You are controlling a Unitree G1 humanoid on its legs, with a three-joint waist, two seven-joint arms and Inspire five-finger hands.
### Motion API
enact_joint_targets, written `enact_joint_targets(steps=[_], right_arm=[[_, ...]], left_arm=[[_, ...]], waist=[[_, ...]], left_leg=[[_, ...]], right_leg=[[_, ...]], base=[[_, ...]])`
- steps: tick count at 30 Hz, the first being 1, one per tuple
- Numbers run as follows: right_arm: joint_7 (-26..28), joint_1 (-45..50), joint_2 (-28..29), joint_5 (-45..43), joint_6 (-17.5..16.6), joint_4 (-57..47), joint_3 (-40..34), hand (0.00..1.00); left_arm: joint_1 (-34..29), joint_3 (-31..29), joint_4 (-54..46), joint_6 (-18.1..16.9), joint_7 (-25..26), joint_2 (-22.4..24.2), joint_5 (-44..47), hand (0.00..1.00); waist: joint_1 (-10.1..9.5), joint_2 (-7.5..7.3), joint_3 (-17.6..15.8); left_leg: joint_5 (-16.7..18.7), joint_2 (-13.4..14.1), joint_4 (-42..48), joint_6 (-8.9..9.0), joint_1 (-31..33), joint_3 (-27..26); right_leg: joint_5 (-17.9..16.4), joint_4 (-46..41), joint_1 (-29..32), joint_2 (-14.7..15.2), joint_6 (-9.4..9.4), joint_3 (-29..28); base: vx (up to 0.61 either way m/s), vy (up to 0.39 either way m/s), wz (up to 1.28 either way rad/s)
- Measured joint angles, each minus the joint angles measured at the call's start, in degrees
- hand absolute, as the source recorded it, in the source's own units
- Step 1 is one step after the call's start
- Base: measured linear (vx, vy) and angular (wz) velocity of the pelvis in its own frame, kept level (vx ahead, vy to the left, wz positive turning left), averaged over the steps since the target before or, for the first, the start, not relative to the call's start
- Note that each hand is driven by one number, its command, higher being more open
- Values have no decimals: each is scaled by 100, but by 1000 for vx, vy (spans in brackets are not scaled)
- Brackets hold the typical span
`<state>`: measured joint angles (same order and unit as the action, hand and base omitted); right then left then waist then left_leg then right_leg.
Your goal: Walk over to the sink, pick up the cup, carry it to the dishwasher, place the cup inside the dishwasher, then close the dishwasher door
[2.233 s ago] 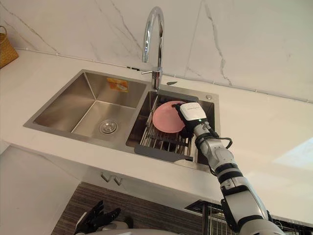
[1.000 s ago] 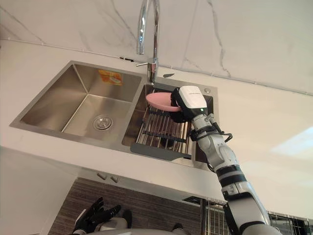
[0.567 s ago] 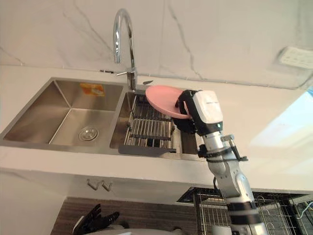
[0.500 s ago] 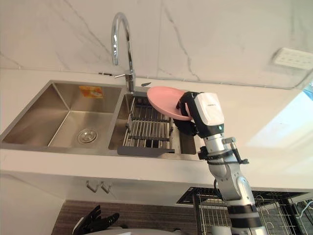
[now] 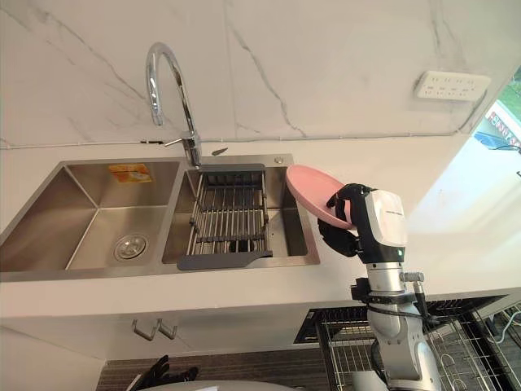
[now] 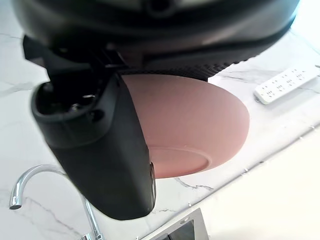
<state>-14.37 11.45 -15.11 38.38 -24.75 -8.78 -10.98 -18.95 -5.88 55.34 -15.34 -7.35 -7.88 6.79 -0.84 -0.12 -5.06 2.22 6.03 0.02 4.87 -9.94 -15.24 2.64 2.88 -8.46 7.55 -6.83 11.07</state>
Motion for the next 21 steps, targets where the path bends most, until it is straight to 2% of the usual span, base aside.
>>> enact_joint_targets(steps=[2,6,7,10,11,12,13,14,15,16,17,18,19,21], right_arm=[[-25,-17,-7,0,-9,-39,2,0],[-310,-15,-21,0,47,-43,-4,0],[-400,-17,3,2,117,-42,-4,0],[-537,-16,221,137,230,-34,5,0],[-616,-18,265,221,231,-37,10,0],[-629,-16,272,250,258,-29,10,0],[-633,-15,271,253,273,-27,11,0],[-655,-33,264,255,276,-29,16,0],[-748,-105,262,296,271,-32,78,0],[-794,-100,263,362,275,-21,123,0],[-807,-100,255,405,275,-12,143,0],[-889,-125,206,456,283,20,197,0],[-960,-126,206,456,300,59,229,0],[-1082,-113,233,460,365,163,273,0]], left_arm=[[-4,-111,-52,-146,2,112,3,100],[-5,-127,7,-143,1,131,3,100],[13,-126,-22,-125,-1,120,5,100],[19,-130,-138,-30,-2,123,43,100],[40,-146,-154,24,-4,129,52,100],[74,-157,-154,111,8,141,95,100],[99,-157,-138,153,21,144,111,100],[137,-158,-122,186,50,181,130,100],[218,-158,-107,239,94,122,288,100],[241,-156,-103,253,94,50,344,100],[266,-140,-118,244,87,5,341,100],[355,5,-75,306,76,-66,322,100],[374,30,-65,305,90,-65,318,100],[396,57,25,362,143,-65,331,100]], waist=[[-106,32,-16],[-41,55,-83],[3,32,-204],[-29,-11,-348],[-61,-19,-360],[-68,-17,-370],[-60,-6,-378],[-62,57,-389],[-73,-67,-526],[-53,-150,-563],[-53,-213,-559],[-66,-337,-533],[-70,-307,-516],[-4,-228,-481]], left_leg=[[458,135,800,6,226,71],[701,128,1092,-51,202,99],[760,101,1170,-85,177,55],[1149,95,1629,-173,320,-148],[1328,102,1810,-180,419,-319],[1371,95,1793,-242,428,-477],[1357,112,1731,-303,416,-579],[1294,178,1663,-403,390,-719],[1262,162,1637,-447,327,-997],[1286,104,1635,-428,299,-1086],[1325,69,1636,-385,269,-1147],[1365,-147,1660,-363,258,-902],[1355,-211,1649,-384,284,-715],[1270,-103,1594,-436,274,-733]], right_leg=[[6,-5,36,-70,35,-282],[1,-240,187,-57,22,-607],[12,-351,247,-32,4,-723],[65,-484,549,-44,-84,-1195],[-54,-463,704,-35,-20,-1311],[-177,-455,811,62,306,-999],[-302,-467,853,107,504,-777],[-293,-721,931,176,473,-550],[-370,-1952,1311,401,491,6],[-493,-2446,1374,475,472,219],[-669,-2536,1366,515,449,368],[-637,-2194,1315,466,259,437],[-551,-1978,1251,384,187,390],[-274,-1431,1053,182,248,369]], base=[[21,3,-62],[-4,48,-51],[-87,89,-50],[-135,109,-76],[-225,166,-113],[-197,150,-96],[-147,124,-78],[-156,73,-86],[-152,54,-86],[-122,29,-78],[-47,82,-78],[-23,96,-78],[-22,113,-81],[6,28,-32]])
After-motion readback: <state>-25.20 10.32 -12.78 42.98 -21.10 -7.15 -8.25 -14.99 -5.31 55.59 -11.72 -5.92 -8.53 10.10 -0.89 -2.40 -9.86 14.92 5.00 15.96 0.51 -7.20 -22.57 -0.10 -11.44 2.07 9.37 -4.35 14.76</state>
